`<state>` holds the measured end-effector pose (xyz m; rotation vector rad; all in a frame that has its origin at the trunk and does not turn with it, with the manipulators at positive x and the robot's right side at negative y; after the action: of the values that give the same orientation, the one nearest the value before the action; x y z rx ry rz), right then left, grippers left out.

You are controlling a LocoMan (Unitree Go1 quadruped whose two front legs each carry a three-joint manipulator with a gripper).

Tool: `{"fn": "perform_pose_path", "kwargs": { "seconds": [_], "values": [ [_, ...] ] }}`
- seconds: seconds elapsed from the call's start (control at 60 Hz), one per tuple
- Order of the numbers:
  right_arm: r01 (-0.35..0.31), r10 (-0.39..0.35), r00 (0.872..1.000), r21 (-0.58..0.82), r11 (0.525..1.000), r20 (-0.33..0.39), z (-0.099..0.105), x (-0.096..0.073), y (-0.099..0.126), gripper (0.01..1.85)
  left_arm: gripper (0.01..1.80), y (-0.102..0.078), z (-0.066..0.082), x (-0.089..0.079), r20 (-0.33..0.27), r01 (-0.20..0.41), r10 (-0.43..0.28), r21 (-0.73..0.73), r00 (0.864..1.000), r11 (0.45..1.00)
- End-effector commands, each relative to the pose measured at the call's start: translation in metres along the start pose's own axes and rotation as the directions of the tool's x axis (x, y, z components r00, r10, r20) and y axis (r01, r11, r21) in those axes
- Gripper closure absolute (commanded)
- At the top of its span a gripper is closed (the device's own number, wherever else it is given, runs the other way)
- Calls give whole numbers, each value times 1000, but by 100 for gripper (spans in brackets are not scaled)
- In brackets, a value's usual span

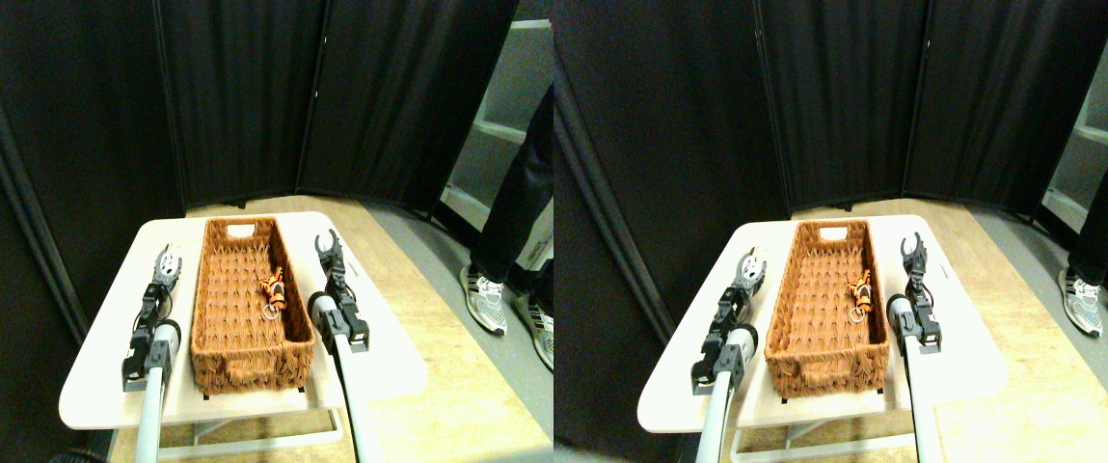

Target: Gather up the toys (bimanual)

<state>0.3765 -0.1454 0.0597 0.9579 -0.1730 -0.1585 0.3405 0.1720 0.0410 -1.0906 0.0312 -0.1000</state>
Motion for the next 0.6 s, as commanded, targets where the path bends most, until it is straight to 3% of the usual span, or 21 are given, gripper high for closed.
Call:
{"fn": "perform_pose_path", "kwargs": {
  "seconds": [0.017, 0.133, 0.317, 0.467, 0.6],
  "values": [
    [-26, 26, 999, 13, 1000, 19, 2, 1, 2, 172, 180, -20, 0, 3, -37, 57, -57, -5, 998, 998],
    [-19, 19, 1000, 20, 1000, 23, 2, -2, 1, 175, 180, -39, 0, 3, -76, 90, -88, 29, 993, 995],
    [-25, 24, 999, 24, 999, 35, 4, -2, -1, 177, 180, -59, -9, 3, -120, 88, -88, -7, 989, 996],
    [-24, 23, 999, 20, 1000, 34, 5, -3, 0, 174, 180, -76, -23, 6, -197, 100, -114, -79, 974, 992],
    [-13, 12, 999, 24, 1000, 37, 6, -3, 0, 176, 180, -88, -43, 5, -209, 90, -110, -104, 972, 990]
  ]
}}
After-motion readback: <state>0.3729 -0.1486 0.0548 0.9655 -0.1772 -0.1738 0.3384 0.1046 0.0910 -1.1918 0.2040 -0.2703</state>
